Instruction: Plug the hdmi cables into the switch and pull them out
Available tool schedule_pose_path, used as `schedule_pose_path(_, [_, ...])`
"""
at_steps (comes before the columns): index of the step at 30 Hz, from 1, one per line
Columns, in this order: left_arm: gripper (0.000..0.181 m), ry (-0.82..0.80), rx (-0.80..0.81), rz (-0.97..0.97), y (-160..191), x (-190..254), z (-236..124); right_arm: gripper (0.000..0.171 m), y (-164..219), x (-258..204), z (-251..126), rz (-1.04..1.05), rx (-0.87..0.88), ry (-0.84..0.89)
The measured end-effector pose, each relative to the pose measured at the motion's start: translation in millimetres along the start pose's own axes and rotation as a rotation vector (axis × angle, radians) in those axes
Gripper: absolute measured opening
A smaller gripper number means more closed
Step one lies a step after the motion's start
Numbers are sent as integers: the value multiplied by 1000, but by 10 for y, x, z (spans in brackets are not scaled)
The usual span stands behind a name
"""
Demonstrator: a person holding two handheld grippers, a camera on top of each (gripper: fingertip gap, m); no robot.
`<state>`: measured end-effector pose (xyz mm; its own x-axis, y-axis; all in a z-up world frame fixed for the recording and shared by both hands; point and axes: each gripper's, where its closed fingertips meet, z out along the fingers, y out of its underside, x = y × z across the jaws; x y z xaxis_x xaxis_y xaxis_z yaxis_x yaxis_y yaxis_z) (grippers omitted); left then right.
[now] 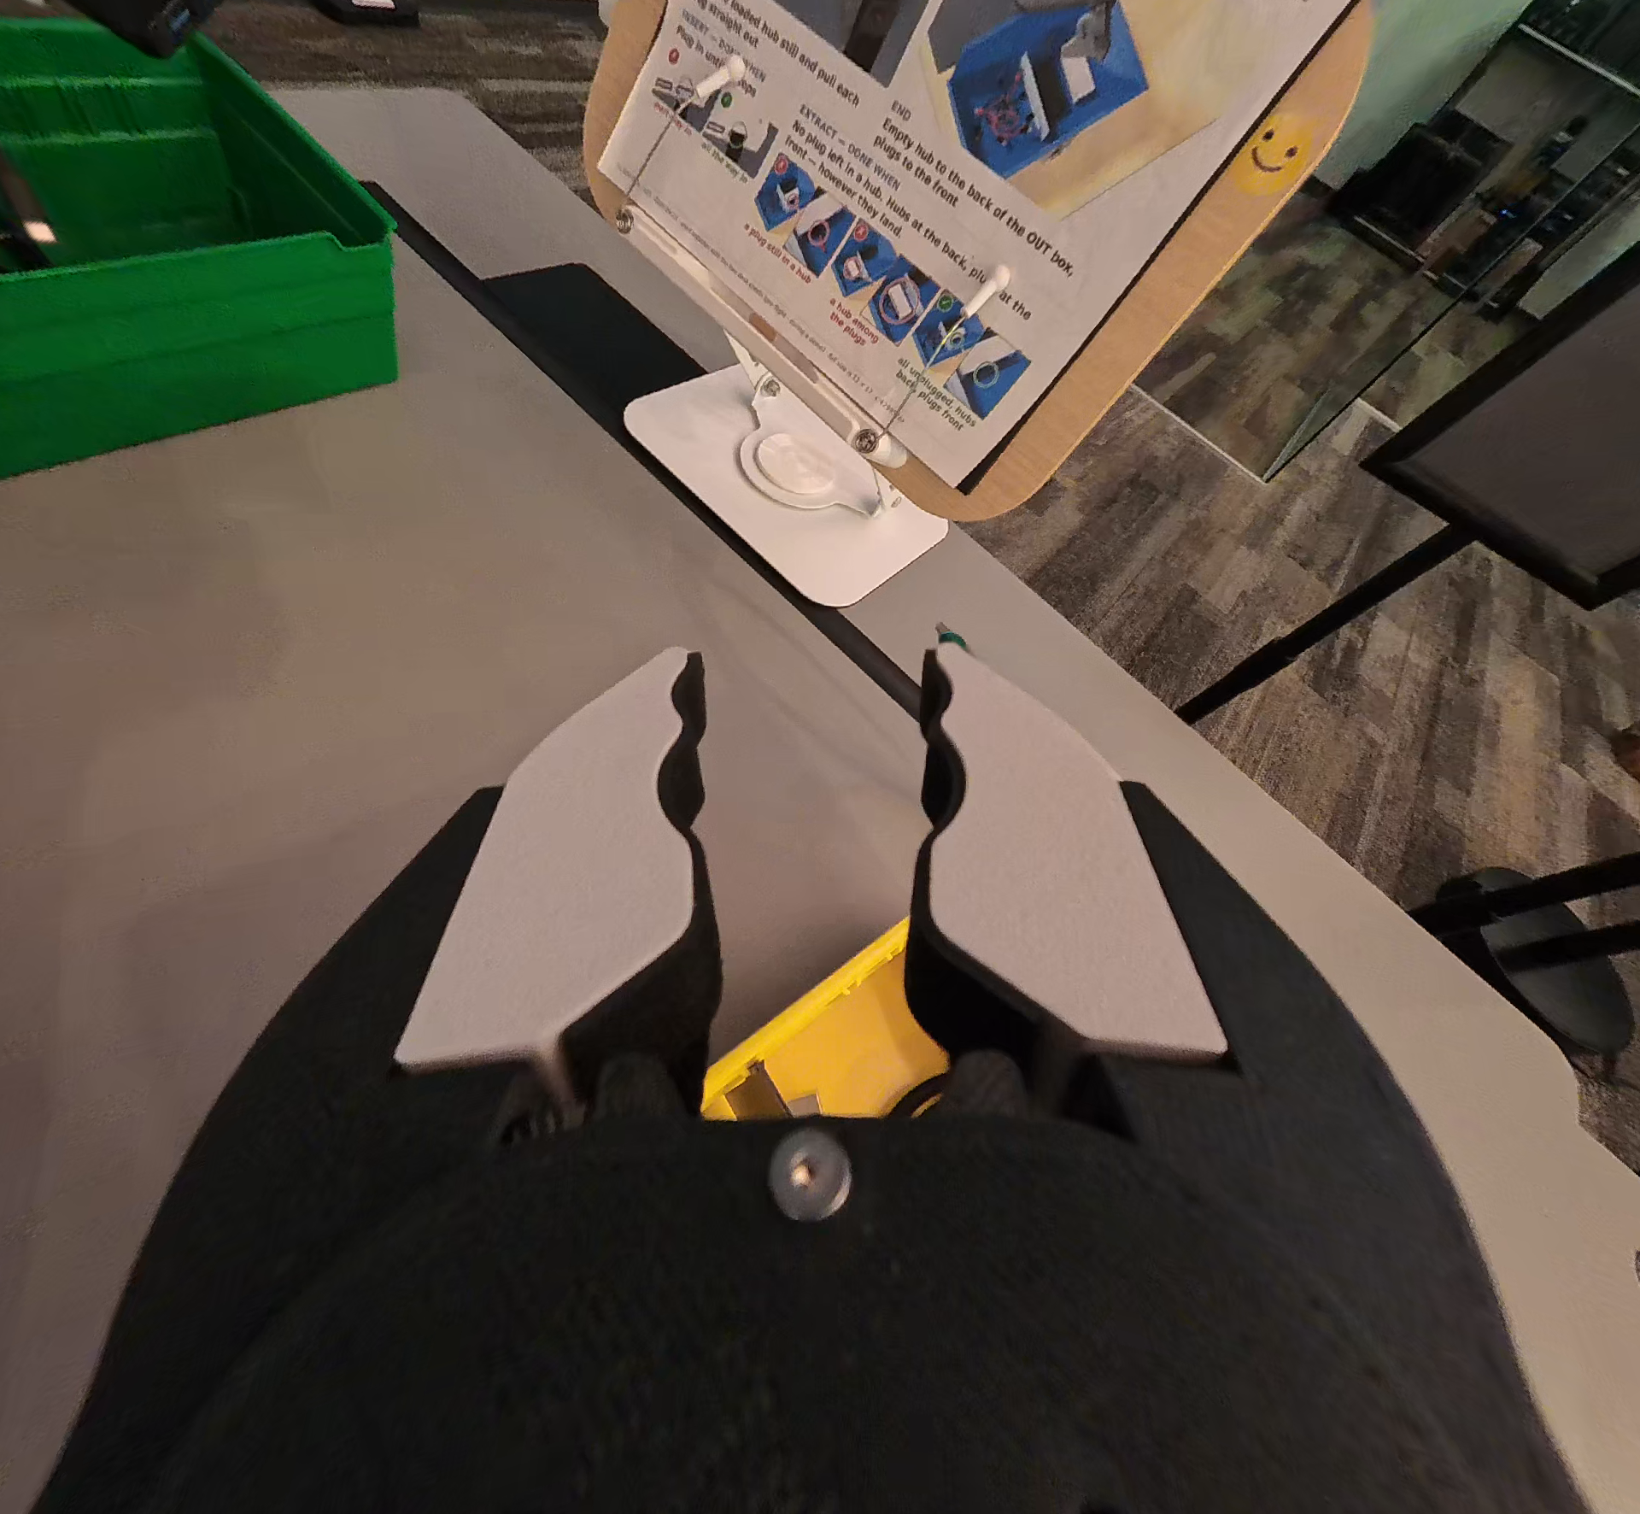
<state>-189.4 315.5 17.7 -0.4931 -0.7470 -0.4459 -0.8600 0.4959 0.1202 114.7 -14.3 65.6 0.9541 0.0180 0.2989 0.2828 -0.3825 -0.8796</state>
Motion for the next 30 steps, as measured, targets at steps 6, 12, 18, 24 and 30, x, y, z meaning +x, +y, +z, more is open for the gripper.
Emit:
schedule_pose_path(6, [68,-145,-66,101,-366,-199,-952,46,-90,12,-131,10,52,-3])
schedule_pose_path(12, [68,-34,110,146,-1277,220,-1415,46,-153,7,-296,6,83,-11])
schedule_pose_path(18, [69,140,252,233,-2182,1140,-769,47,-77,-17,-656,-3,74,-58])
schedule_pose_path(24, [68,256,250,223,-2520,1805,109,46,627,395,-998,34,-114,48])
schedule_pose_path(30, [68,295,236,201,-2619,2082,538,43,1754,1034,-1381,336,-415,305])
